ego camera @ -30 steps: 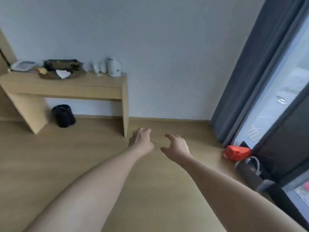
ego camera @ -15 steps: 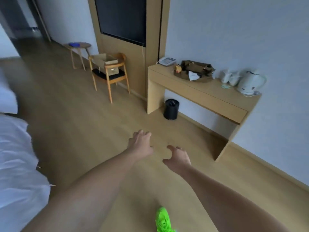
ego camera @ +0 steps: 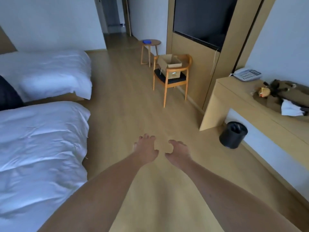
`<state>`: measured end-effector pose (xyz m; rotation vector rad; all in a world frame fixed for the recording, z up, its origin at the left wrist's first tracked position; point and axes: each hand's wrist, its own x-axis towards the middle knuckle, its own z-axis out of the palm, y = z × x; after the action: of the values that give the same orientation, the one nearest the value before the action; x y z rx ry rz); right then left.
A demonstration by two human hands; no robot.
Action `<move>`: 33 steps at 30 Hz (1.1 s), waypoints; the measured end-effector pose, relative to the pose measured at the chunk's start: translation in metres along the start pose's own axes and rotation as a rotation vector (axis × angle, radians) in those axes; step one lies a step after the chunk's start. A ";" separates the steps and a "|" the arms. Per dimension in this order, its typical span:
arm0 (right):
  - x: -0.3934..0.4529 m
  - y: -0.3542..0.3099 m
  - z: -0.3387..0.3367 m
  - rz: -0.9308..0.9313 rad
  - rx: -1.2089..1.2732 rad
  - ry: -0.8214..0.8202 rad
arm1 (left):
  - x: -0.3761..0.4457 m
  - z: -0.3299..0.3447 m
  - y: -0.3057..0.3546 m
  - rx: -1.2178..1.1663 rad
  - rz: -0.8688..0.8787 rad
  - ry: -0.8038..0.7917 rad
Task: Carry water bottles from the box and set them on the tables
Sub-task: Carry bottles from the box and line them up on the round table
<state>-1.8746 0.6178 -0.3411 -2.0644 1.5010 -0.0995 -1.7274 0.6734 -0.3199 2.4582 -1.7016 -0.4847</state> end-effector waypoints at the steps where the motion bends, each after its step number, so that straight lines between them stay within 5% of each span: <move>1: 0.023 -0.007 -0.001 -0.009 0.002 -0.010 | 0.021 -0.002 -0.010 0.003 -0.030 -0.003; 18: 0.405 -0.181 -0.026 0.037 0.022 -0.029 | 0.414 -0.106 -0.154 -0.029 -0.012 -0.010; 33: 0.764 -0.230 -0.066 0.023 0.037 -0.070 | 0.758 -0.167 -0.179 0.009 -0.032 -0.021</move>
<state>-1.4257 -0.0441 -0.3784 -2.0000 1.4697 -0.0448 -1.2719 0.0212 -0.3588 2.4994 -1.6777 -0.5100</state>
